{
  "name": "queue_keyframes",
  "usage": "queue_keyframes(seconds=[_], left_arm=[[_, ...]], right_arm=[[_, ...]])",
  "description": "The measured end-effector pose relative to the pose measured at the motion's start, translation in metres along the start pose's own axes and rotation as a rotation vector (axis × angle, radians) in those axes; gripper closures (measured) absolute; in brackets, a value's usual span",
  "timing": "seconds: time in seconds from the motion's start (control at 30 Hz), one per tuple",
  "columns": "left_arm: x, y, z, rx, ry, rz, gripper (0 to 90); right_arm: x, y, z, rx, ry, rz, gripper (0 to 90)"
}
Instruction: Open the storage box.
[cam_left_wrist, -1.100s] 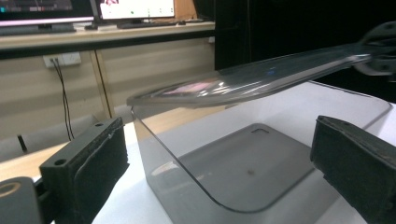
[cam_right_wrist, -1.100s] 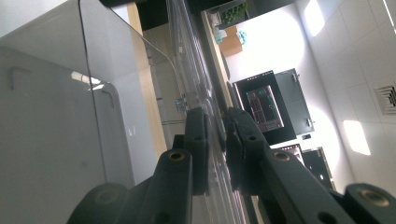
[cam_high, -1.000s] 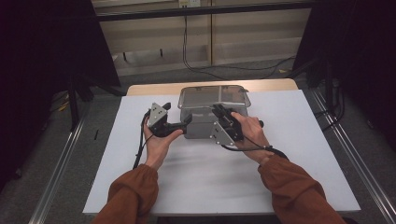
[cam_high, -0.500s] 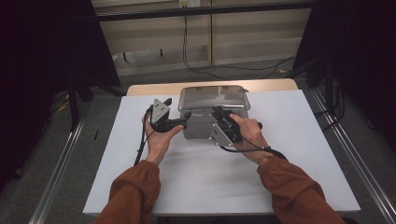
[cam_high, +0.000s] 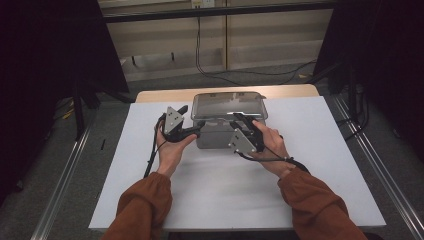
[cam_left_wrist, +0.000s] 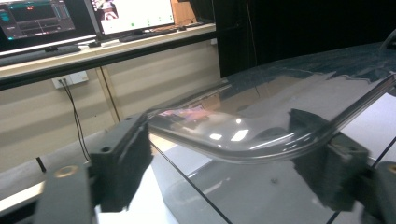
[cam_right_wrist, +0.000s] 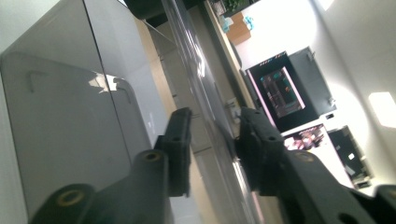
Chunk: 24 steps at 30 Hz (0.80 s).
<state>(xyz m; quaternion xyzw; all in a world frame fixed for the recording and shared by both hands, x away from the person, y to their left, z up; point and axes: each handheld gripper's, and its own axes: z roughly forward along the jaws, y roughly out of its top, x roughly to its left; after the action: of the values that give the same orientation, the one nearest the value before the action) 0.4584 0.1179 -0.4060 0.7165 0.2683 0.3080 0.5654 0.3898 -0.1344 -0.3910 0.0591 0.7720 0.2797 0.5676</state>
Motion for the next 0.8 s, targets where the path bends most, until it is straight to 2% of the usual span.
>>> queue_keyframes(seconds=[0.07, 0.13, 0.33, 0.43, 0.5, 0.67, 0.73, 0.8], left_arm=[[-0.001, 0.0, 0.0, -0.001, -0.002, 0.011, 26.0], [-0.001, 0.0, 0.0, -0.004, -0.013, 0.022, 31.1], [-0.001, 0.002, 0.001, -0.013, -0.017, 0.015, 34.8], [0.0, 0.005, 0.001, -0.003, -0.022, 0.035, 37.8], [0.0, 0.005, 0.001, -0.009, -0.021, 0.02, 37.9], [0.002, 0.005, 0.003, -0.002, -0.002, 0.018, 38.4], [0.003, 0.005, 0.003, 0.001, -0.006, 0.028, 40.3], [0.003, 0.006, 0.004, -0.006, -0.007, 0.02, 40.2]], right_arm=[[-0.001, -0.005, -0.002, -0.001, 0.007, 0.039, 60.9], [-0.003, -0.009, -0.003, 0.003, 0.008, 0.073, 58.8], [-0.013, -0.024, -0.007, 0.015, 0.023, 0.201, 49.5], [-0.018, -0.031, -0.007, 0.021, 0.026, 0.264, 45.3], [-0.02, -0.035, -0.007, 0.014, 0.028, 0.301, 43.8], [-0.026, -0.044, -0.007, -0.001, 0.043, 0.401, 44.0], [-0.029, -0.048, -0.006, -0.012, 0.052, 0.44, 45.1], [-0.032, -0.052, -0.005, -0.018, 0.049, 0.474, 45.9]])
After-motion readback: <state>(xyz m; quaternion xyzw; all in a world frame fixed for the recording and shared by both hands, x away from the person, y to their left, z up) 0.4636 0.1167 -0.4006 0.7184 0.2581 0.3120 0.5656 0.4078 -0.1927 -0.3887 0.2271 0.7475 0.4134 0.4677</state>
